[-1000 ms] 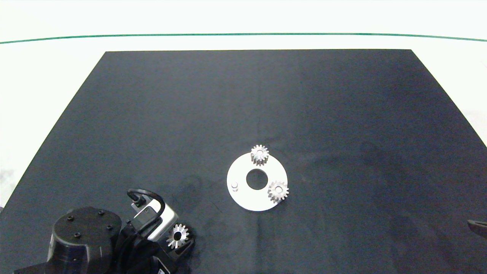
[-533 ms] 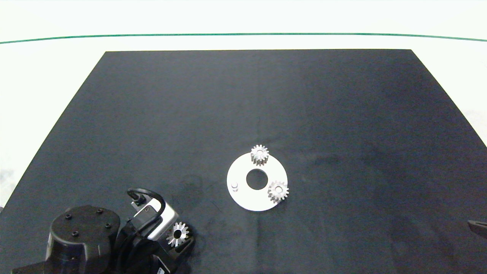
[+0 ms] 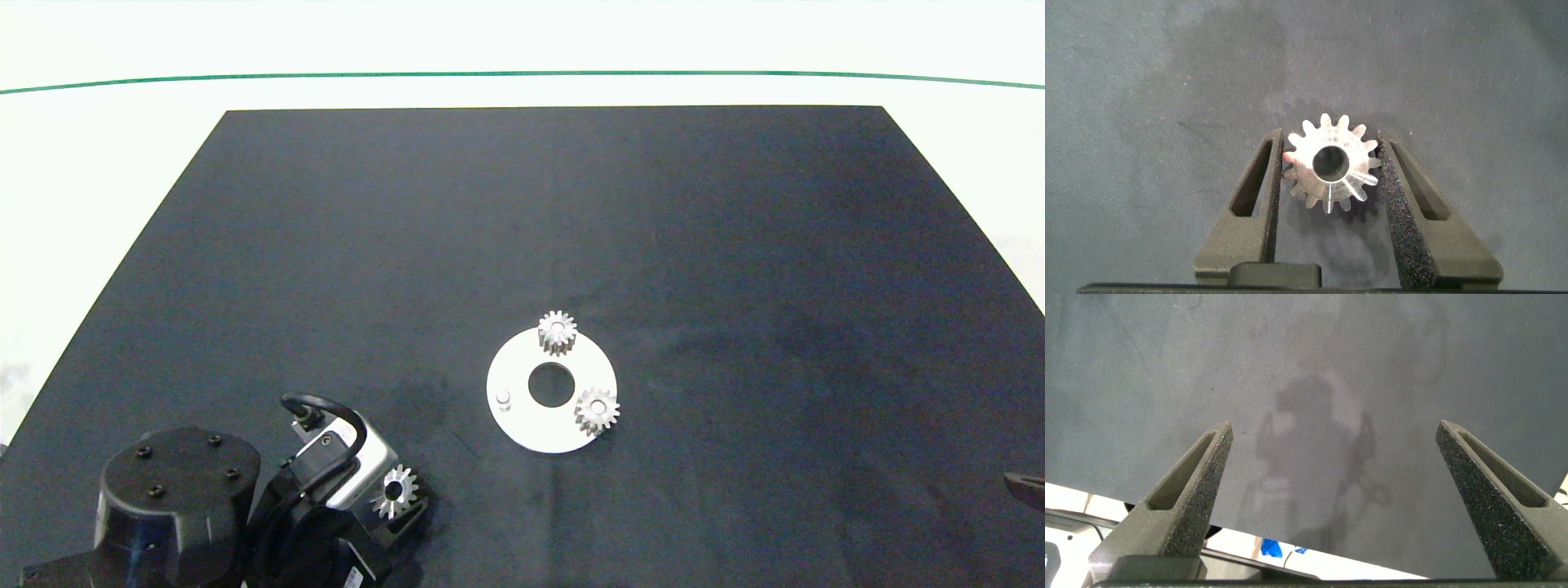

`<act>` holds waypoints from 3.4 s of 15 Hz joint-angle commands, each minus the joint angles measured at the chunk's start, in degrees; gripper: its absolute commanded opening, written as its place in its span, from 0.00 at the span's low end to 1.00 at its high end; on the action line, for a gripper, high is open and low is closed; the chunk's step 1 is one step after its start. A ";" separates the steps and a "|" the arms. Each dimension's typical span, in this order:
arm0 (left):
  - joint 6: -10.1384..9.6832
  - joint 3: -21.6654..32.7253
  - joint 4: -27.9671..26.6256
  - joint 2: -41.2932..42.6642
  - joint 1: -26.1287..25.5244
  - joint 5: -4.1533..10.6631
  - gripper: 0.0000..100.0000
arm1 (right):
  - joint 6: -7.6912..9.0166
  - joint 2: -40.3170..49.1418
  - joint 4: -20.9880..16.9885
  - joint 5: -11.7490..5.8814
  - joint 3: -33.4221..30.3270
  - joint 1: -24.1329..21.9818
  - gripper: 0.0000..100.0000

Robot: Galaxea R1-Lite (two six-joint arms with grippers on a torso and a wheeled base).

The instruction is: Install three planetary gears onto the carrier pins

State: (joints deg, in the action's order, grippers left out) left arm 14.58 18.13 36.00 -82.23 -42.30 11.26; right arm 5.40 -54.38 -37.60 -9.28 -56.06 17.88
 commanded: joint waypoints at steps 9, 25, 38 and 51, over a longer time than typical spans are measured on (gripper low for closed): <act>2.30 11.84 -19.04 5.58 -0.77 0.07 0.00 | 0.22 1.91 -0.46 -0.22 -0.01 -0.22 1.00; 3.00 25.38 -28.35 -2.85 -6.13 -0.01 0.00 | 0.40 3.49 -0.64 2.42 -0.10 -4.00 1.00; 2.73 30.21 -25.80 -9.53 -8.85 -0.01 0.00 | 0.31 1.65 -0.02 4.18 -1.24 2.86 1.00; 2.91 36.19 -26.24 -13.58 -8.76 -0.01 0.00 | 0.14 1.82 -0.02 4.09 -3.61 2.68 1.00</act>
State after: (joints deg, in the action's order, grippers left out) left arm 17.42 53.66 9.69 -94.87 -50.99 11.18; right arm 5.45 -52.46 -37.40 -5.14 -59.26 20.58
